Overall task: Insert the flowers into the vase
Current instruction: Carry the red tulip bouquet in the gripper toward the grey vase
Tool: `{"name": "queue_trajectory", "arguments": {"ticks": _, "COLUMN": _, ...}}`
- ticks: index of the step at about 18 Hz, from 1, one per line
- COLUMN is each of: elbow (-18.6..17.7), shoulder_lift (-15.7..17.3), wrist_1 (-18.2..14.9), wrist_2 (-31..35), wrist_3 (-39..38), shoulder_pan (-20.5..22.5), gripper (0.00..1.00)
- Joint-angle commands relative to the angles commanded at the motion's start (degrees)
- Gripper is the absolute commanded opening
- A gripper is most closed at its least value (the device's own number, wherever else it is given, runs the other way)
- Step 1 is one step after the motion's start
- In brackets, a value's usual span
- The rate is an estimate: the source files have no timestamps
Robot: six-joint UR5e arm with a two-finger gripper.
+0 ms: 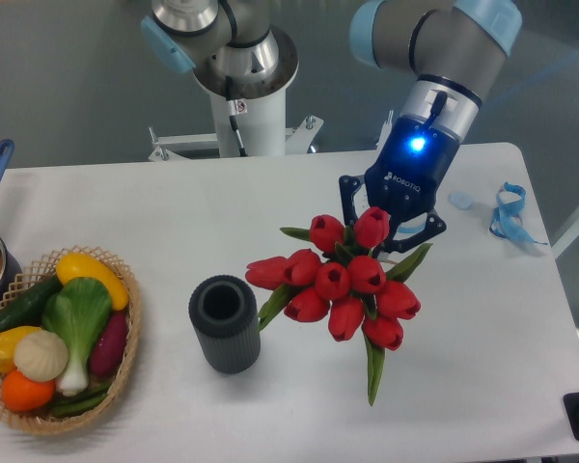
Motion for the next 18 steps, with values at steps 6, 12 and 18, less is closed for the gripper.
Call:
{"name": "queue_trajectory", "arguments": {"ticks": 6, "elbow": -0.44, "shoulder_lift": 0.44, "wrist_1": 0.09, "wrist_2": 0.00, "wrist_3": -1.49, "shoulder_pan": -0.09, "gripper": 0.00}}
{"name": "queue_trajectory", "arguments": {"ticks": 12, "elbow": -0.09, "shoulder_lift": 0.53, "wrist_1": 0.09, "wrist_2": 0.09, "wrist_3": -1.32, "shoulder_pan": -0.61, "gripper": 0.00}}
{"name": "queue_trajectory", "arguments": {"ticks": 18, "elbow": -0.53, "shoulder_lift": 0.35, "wrist_1": 1.31, "wrist_2": -2.88, "wrist_3": -1.32, "shoulder_pan": -3.51, "gripper": 0.00}}
